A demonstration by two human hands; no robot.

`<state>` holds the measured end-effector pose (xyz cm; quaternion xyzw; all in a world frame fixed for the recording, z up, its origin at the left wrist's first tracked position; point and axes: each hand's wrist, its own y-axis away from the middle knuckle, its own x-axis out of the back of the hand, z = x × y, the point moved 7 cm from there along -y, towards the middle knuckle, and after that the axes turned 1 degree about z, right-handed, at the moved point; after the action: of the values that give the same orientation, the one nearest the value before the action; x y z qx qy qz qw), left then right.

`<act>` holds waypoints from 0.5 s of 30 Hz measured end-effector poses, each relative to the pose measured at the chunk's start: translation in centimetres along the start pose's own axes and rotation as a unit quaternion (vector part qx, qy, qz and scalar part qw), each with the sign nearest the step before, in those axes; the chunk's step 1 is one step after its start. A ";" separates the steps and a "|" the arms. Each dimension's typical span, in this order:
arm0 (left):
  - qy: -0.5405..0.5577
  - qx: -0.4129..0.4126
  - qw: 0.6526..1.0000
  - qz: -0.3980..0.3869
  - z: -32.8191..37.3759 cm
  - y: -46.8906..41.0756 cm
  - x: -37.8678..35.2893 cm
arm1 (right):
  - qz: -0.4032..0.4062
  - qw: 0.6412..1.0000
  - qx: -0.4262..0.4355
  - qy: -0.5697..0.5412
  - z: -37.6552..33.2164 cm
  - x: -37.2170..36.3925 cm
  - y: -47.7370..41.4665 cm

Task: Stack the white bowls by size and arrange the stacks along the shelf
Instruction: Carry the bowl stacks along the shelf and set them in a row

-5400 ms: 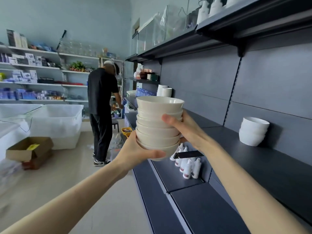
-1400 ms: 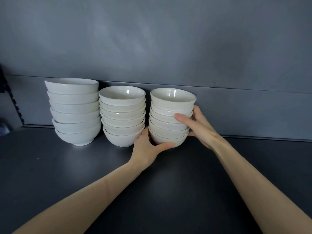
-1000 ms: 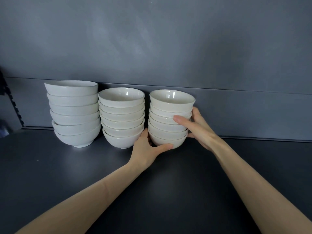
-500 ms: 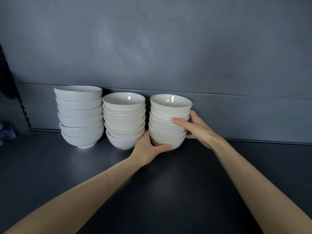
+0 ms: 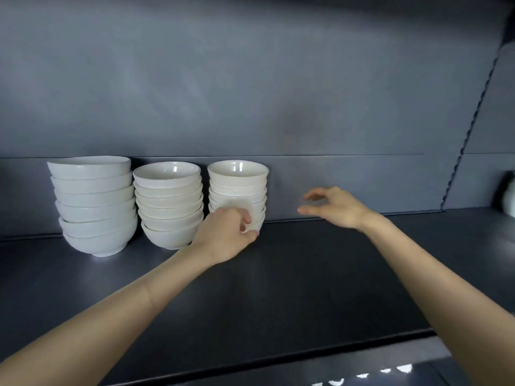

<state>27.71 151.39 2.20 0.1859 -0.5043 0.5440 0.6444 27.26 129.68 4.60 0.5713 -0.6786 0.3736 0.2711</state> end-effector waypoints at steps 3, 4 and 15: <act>-0.038 -0.062 0.997 -0.004 4.6 -1.4 0.3 | 0.036 0.998 -0.016 0.054 1.3 3.8 1.9; -0.048 -0.084 0.995 -0.003 6.2 -1.9 0.4 | 0.048 0.996 -0.023 0.068 1.8 5.2 2.5; -0.087 -0.279 0.955 0.049 25.8 -4.5 -2.2 | 0.183 0.950 -0.122 0.220 9.7 20.4 12.4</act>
<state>20.41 128.43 12.65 0.0206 -0.6983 0.3945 0.5969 11.63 110.90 12.82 0.3037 -0.7351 0.4477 0.4086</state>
